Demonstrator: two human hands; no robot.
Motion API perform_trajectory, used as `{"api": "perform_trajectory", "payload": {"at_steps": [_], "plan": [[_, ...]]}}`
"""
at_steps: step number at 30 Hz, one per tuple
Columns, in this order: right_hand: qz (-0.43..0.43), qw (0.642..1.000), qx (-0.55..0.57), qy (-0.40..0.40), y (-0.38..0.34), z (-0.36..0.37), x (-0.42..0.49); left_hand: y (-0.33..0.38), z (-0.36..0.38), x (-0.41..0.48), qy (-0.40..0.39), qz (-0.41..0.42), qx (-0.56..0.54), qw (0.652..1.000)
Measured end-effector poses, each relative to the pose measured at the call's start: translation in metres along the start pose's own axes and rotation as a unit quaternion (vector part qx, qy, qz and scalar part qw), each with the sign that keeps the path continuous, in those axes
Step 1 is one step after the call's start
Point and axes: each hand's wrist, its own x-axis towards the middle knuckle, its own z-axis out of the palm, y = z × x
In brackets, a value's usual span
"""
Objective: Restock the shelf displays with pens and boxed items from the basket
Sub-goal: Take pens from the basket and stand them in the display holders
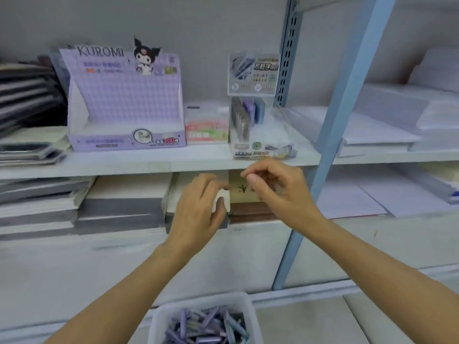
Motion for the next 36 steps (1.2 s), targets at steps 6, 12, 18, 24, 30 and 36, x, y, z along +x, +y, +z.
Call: {"api": "perform_trajectory", "payload": {"at_steps": [6, 12, 18, 24, 30, 36], "plan": [[0.245, 0.941, 0.095, -0.211, 0.068, 0.089, -0.129, -0.022, 0.054, -0.162, -0.349, -0.229, -0.041, 0.908], [0.373, 0.848, 0.012, -0.375, 0.147, 0.161, -0.255, -0.048, 0.079, -0.310, -0.507, -0.369, 0.052, 0.777], [0.421, 0.784, -0.005, -0.456, 0.173, 0.201, -0.311, -0.060, 0.094, -0.352, -0.509, -0.349, 0.060, 0.784], [0.364, 0.784, -0.064, -0.499, 0.171, 0.224, -0.332, -0.066, 0.094, -0.362, -0.475, -0.369, 0.006, 0.799], [0.282, 0.791, -0.060, -0.540, 0.171, 0.222, -0.333, -0.061, 0.088, -0.361, -0.407, -0.422, -0.079, 0.806], [0.301, 0.791, 0.009, -0.533, 0.168, 0.217, -0.311, -0.054, 0.089, -0.344, -0.379, -0.502, -0.212, 0.748]]}}
